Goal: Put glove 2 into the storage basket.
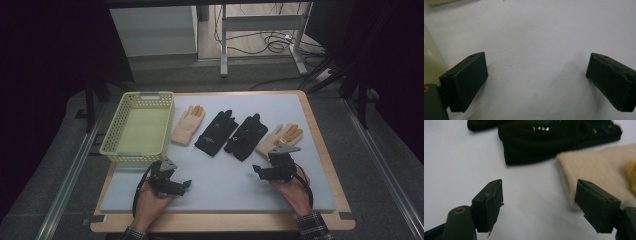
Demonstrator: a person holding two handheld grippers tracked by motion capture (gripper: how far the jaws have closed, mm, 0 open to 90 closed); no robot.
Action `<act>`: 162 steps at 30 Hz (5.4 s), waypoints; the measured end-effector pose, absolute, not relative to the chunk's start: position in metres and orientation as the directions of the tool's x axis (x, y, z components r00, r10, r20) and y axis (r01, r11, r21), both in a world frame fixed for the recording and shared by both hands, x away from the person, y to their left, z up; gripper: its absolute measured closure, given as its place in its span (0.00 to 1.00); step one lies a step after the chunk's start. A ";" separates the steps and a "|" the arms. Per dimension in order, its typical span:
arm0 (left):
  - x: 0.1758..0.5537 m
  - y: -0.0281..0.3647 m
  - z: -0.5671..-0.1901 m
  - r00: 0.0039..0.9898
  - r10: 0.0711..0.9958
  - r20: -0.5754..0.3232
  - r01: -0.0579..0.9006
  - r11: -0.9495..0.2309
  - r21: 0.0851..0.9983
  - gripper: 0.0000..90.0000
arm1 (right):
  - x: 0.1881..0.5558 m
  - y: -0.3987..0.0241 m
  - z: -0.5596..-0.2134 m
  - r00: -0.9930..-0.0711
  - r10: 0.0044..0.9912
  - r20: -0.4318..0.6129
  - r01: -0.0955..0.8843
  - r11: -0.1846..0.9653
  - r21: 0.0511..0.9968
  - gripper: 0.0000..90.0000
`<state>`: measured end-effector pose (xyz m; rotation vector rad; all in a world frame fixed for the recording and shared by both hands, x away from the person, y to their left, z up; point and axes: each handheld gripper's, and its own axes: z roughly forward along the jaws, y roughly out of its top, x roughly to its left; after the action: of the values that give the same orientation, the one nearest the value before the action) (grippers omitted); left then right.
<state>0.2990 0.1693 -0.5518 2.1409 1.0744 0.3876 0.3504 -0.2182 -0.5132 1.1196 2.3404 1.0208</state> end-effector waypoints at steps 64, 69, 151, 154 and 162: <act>0.299 0.169 -0.552 0.611 0.790 -0.044 0.581 -0.411 0.702 0.04 | 0.436 -0.165 -0.484 -0.683 0.730 0.006 0.509 0.470 0.721 0.87; 0.299 0.169 -0.552 0.611 0.790 -0.043 0.580 -0.410 0.704 0.04 | 0.407 -0.162 -0.469 -0.738 0.675 0.012 0.468 0.499 0.729 0.87; 0.299 0.169 -0.552 0.611 0.790 -0.047 0.583 -0.409 0.702 0.04 | 0.489 -0.069 -0.509 -0.708 0.706 0.030 0.535 0.509 0.674 0.87; 0.299 0.170 -0.552 0.612 0.789 -0.044 0.581 -0.412 0.702 0.04 | 0.485 -0.074 -0.500 -0.724 0.689 0.036 0.514 0.504 0.694 0.87; 0.299 0.170 -0.552 0.615 0.787 -0.041 0.581 -0.417 0.699 0.04 | 0.453 -0.085 -0.462 -0.788 0.614 0.044 0.446 0.520 0.728 0.86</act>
<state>0.2992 0.1699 -0.5517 2.1488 1.0703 0.3854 0.4529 -0.0849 -0.4617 0.9008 2.5422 1.1231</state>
